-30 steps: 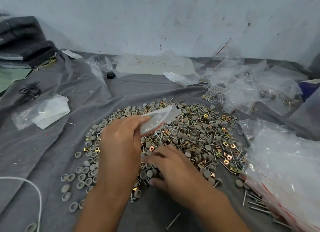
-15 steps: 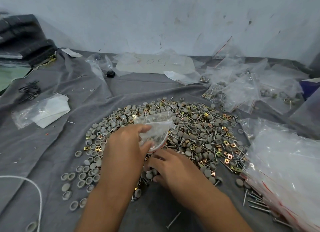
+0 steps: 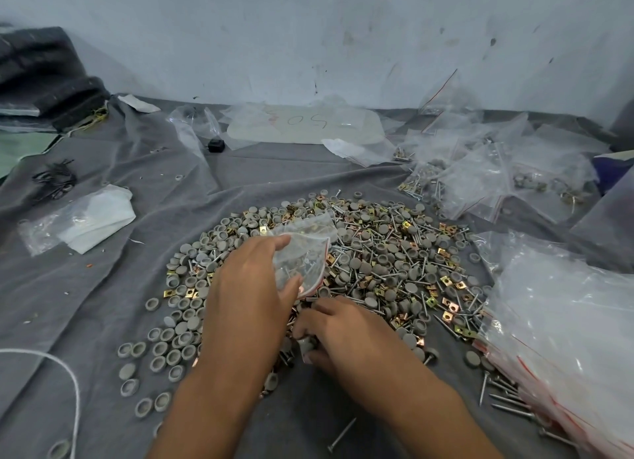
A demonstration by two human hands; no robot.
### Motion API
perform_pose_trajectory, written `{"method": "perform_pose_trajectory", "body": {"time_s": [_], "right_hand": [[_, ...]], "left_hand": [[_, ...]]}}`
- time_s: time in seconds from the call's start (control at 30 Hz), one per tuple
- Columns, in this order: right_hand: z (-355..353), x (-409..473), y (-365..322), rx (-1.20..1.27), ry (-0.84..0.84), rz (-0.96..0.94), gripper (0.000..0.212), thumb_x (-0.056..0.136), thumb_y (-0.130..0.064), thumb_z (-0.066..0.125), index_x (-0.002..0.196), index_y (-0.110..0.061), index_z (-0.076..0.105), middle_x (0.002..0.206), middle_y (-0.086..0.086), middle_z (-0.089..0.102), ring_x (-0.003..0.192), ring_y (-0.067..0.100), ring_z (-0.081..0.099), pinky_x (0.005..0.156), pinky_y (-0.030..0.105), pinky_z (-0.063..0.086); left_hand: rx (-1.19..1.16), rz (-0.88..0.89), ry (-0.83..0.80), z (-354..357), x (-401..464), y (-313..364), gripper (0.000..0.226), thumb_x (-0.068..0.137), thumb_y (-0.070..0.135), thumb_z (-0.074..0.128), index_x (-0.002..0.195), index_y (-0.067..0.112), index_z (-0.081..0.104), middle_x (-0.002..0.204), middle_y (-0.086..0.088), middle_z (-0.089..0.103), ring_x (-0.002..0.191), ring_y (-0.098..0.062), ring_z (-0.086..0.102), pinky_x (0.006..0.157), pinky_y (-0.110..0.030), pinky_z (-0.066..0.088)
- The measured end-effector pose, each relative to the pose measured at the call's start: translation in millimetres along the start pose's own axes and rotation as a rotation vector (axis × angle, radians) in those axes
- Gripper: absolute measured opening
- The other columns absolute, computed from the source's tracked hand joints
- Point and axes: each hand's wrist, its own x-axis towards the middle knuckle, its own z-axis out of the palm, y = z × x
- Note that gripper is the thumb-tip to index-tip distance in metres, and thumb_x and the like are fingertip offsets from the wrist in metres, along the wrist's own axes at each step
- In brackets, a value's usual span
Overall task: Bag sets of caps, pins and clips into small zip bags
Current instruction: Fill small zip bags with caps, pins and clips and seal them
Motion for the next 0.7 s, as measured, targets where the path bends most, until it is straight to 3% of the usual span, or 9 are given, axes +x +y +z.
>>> {"method": "perform_pose_trajectory", "body": {"time_s": [0.27,0.37,0.47,0.6,0.7], "right_hand": [[-1.8,-0.7,-1.5,0.071,-0.008,0.043,0.02,0.095,-0.01,0.059,0.108,-0.025,0.058,0.109,-0.002,0.053,0.098,0.02,0.055,0.074,0.03,0.044],[-2.4,-2.9,-1.0,0.093,0.034,0.051,0.015,0.093,-0.014,0.059,0.102,-0.027,0.058,0.102,-0.005,0.057,0.096,0.021,0.056,0.076,0.035,0.048],[-2.4,-5.7,4.4,0.094,0.084,0.055,0.011,0.092,-0.024,0.063,0.1,-0.032,0.059,0.098,-0.012,0.059,0.094,0.011,0.056,0.079,0.033,0.048],[-14.4,-7.9,19.3,0.559,0.216,0.131,0.018,0.087,-0.022,0.079,0.095,-0.032,0.066,0.093,-0.02,0.07,0.092,-0.007,0.067,0.078,0.01,0.049],[-27.7,-10.6,24.2,0.842,0.412,0.045,0.018,0.088,-0.019,0.078,0.101,-0.027,0.069,0.099,-0.012,0.075,0.094,0.007,0.073,0.08,0.017,0.056]], "left_hand": [[0.009,0.009,-0.013,-0.8,0.4,1.7,0.053,0.078,0.024,0.081,0.127,0.022,0.061,0.119,0.009,0.062,0.1,-0.011,0.059,0.09,-0.029,0.047],[0.008,0.014,-0.014,-1.0,0.3,1.7,0.052,0.078,0.023,0.082,0.126,0.021,0.062,0.118,0.008,0.063,0.099,-0.012,0.059,0.089,-0.027,0.046],[-0.001,0.015,-0.015,-1.2,0.5,1.8,0.052,0.078,0.022,0.082,0.126,0.021,0.062,0.117,0.008,0.063,0.098,-0.011,0.059,0.088,-0.026,0.045],[-0.017,0.017,-0.021,-1.3,-0.6,1.5,0.051,0.079,0.022,0.081,0.126,0.021,0.062,0.115,0.009,0.062,0.095,-0.01,0.057,0.085,-0.025,0.044],[-0.029,0.031,-0.018,-1.3,-0.7,3.8,0.05,0.081,0.025,0.079,0.127,0.023,0.06,0.116,0.011,0.06,0.096,-0.009,0.056,0.086,-0.026,0.046]]}}
